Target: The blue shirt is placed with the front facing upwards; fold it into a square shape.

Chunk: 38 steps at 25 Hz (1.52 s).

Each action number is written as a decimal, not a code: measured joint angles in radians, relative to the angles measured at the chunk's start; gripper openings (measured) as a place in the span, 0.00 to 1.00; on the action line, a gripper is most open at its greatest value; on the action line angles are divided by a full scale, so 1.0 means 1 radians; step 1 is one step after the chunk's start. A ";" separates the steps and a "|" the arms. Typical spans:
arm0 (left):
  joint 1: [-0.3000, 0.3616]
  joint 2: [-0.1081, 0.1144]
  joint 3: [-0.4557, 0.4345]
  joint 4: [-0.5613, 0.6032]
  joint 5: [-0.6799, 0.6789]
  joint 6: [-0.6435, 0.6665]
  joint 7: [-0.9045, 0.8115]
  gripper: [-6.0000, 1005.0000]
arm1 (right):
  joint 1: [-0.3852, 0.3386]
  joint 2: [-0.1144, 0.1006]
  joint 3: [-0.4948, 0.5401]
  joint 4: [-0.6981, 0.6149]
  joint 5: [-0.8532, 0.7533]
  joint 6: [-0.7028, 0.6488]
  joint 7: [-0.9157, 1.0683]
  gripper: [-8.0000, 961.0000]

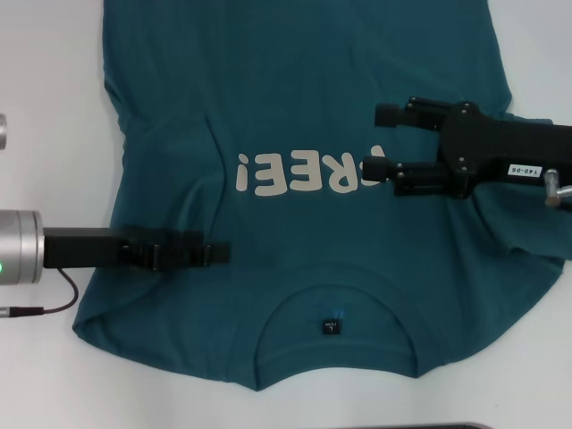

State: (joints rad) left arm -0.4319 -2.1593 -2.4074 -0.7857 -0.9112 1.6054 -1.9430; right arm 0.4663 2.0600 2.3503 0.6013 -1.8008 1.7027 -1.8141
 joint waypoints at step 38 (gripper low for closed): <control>-0.026 0.021 -0.082 -0.061 -0.152 -0.046 0.023 0.84 | -0.096 -0.055 0.104 0.153 -0.017 0.000 0.234 0.95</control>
State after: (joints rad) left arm -0.4577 -2.1383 -2.4897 -0.8466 -1.0628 1.5591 -1.9201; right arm 0.3702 2.0053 2.4542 0.7543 -1.8181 1.7029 -1.5799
